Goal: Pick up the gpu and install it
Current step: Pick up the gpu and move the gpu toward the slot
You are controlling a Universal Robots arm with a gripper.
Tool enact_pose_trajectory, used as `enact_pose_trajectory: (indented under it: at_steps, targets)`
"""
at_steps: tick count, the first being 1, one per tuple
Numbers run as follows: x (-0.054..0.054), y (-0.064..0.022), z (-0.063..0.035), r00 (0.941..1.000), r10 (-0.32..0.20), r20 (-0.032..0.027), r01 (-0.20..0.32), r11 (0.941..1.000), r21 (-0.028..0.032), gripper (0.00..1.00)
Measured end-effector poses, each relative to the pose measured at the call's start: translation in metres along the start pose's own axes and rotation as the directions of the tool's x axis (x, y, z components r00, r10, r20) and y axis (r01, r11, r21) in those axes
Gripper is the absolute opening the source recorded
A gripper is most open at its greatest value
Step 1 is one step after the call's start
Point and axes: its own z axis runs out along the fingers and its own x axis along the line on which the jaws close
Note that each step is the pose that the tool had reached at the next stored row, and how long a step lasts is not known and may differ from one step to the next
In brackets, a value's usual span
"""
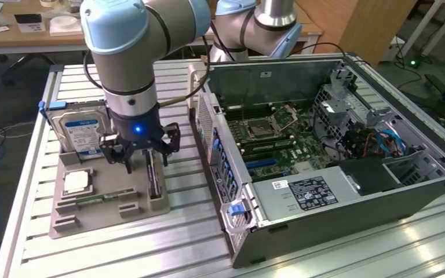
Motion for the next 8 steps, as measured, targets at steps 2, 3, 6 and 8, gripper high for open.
enact_pose_trajectory:
  at_steps: [2, 3, 6, 8]
  targets:
    - [-0.0006, 0.0, 0.0003, 0.9999, 0.01, 0.0001, -0.01, 0.9999, 0.0004, 0.78]
    - [-0.0005, 0.0, 0.0003, 0.9999, 0.013, 0.0, -0.013, 0.9999, 0.0005, 0.78]
    - [-0.0007, 0.0, 0.0004, 0.9999, 0.013, 0.0002, -0.013, 0.9999, 0.0003, 0.78]
    - [-0.0007, -0.0001, 0.0004, 0.9999, 0.013, 0.0002, -0.013, 0.9999, 0.001, 0.78]
